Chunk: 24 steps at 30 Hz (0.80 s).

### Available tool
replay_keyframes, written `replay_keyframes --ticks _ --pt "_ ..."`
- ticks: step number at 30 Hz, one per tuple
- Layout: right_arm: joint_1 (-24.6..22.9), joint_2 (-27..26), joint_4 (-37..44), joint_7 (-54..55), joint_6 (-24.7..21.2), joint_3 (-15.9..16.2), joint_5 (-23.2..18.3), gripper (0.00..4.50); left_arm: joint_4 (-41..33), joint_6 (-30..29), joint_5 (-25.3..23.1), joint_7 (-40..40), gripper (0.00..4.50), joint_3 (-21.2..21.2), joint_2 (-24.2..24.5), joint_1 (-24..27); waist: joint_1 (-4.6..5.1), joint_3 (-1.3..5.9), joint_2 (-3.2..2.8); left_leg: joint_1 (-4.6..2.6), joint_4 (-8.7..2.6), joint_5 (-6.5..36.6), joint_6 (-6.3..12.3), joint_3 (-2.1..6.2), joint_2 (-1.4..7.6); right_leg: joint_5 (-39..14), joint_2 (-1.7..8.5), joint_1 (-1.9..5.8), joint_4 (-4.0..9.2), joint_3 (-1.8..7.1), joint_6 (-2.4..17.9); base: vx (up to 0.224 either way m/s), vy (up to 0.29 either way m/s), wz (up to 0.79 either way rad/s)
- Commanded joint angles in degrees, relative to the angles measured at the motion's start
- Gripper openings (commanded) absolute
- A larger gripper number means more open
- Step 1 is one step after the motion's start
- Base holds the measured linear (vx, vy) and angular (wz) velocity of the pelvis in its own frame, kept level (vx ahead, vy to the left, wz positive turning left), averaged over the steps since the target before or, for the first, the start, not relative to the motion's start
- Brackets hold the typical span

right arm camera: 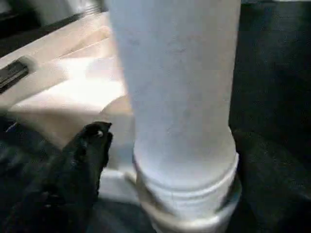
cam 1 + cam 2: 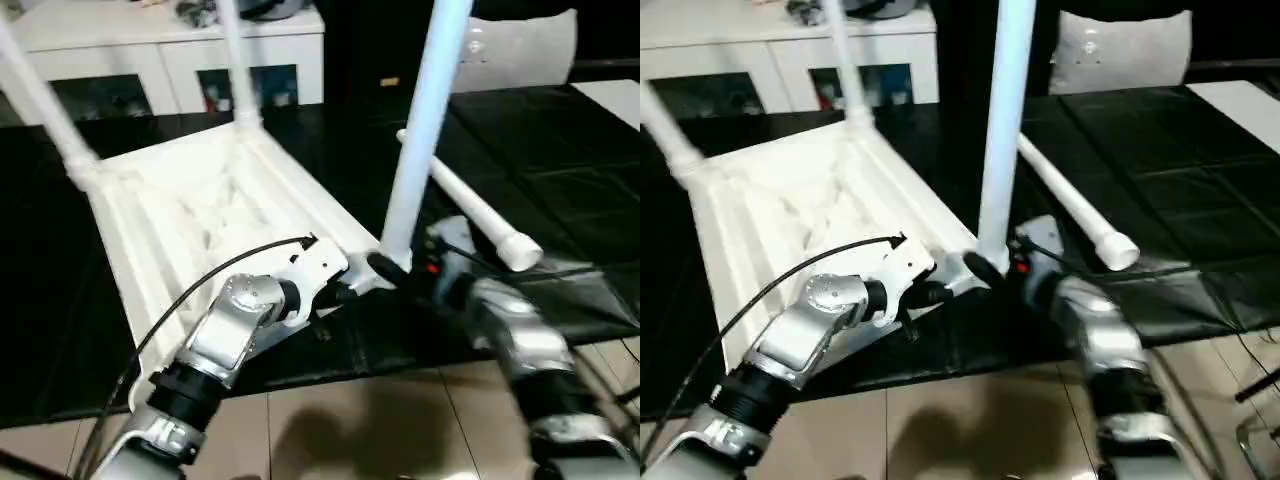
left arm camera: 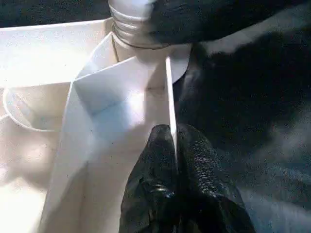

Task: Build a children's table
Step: Rotate leg to tighten

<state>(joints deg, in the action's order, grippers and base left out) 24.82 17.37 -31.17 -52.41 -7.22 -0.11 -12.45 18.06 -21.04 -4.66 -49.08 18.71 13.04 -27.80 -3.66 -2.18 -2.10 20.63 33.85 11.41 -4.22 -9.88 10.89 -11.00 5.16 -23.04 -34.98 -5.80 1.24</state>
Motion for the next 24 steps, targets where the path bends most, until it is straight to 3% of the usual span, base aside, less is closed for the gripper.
replay_keyframes --ticks 1,7,14,15,24 --pt "-0.1 2.0 2.9 -6.7 0.4 1.6 -1.6 4.46 1.9 1.8 -0.8 -5.7 0.0 2.9 3.0 -0.3 -0.3 3.11 0.72 0.38 -3.56 8.9 6.85 0.57 1.98 -12.1 3.51 3.57 4.94 2.94 11.3 0.0 0.0 0.0" --pt "0.2 6.7 3.9 -14.4 4.5 3.9 -0.1 4.46 2.3 8.1 -0.4 -17.2 0.0 7.4 8.5 0.3 -0.48 3.13 0.62 0.09 -3.63 9.1 6.18 0.53 2.29 -12.0 3.49 3.33 4.64 3.09 11.8 0.0 0.0 0.0" --pt "-0.1 10.4 5.6 -24.8 4.9 8.3 0.3 4.46 4.2 13.9 -1.0 -25.3 0.0 10.7 12.0 -1.1 -2.12 3.17 0.76 -0.06 -3.52 7.8 6.92 0.36 2.49 -9.4 3.53 3.32 4.16 3.14 13.0 0.0 0.0 0.0" --pt "-0.2 10.5 5.3 -26.0 5.0 9.3 0.9 4.2 4.6 14.7 -0.9 -26.4 0.0 10.9 12.1 -1.7 -2.28 3.19 0.76 -0.02 -3.57 8.0 6.57 0.4 2.55 -10.0 3.64 3.4 4.16 3.17 12.9 0.0 0.0 0.0" --pt "0.3 9.4 4.3 -27.7 4.6 11.1 0.2 3.6 6.5 17.4 -0.4 -29.5 0.0 11.4 12.0 -3.0 -2.58 3.31 0.77 0.03 -3.6 7.9 5.64 0.48 2.47 -10.5 3.67 3.5 4.14 3.16 12.3 0.0 0.0 0.0"
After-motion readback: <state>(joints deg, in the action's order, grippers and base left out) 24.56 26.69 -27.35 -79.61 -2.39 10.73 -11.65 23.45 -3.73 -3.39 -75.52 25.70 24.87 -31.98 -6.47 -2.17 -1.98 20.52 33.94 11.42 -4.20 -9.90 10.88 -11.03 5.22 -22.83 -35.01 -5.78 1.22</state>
